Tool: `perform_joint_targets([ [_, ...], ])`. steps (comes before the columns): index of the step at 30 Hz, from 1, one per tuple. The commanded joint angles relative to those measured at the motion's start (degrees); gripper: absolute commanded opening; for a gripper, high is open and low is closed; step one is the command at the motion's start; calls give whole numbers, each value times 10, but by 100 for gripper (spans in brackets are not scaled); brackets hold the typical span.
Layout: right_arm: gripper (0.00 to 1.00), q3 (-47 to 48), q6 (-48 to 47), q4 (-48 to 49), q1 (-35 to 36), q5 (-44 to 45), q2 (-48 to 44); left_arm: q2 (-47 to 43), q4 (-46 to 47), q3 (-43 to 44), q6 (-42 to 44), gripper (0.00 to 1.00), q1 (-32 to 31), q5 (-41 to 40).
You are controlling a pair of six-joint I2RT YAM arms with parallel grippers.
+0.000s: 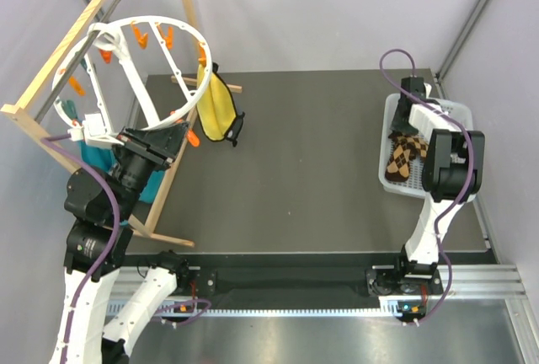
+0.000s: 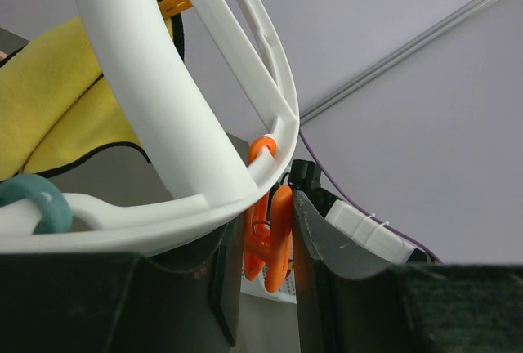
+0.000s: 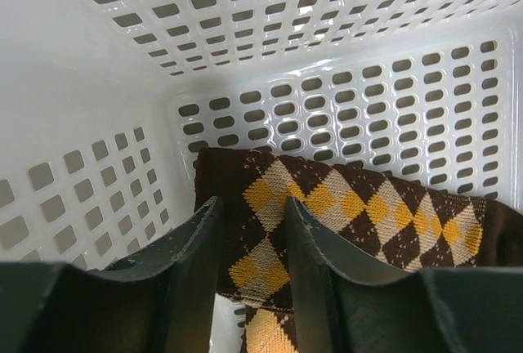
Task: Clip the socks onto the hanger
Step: Pick up the sock from the bin.
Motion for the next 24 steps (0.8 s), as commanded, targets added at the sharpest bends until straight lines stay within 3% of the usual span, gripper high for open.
perform_joint_targets([
  [1, 34, 33, -7, 12, 4, 8, 12, 13, -4, -6, -2, 0, -7, 37],
  [8, 22, 42, -8, 12, 4, 11, 31, 13, -5, -5, 1, 0, -7, 36],
  [16, 1, 53, -8, 12, 3, 20, 40, 15, -6, -6, -3, 0, -7, 38],
  [24, 0, 37, 4, 30, 2, 70, -21, 13, -6, -5, -4, 0, -7, 39],
])
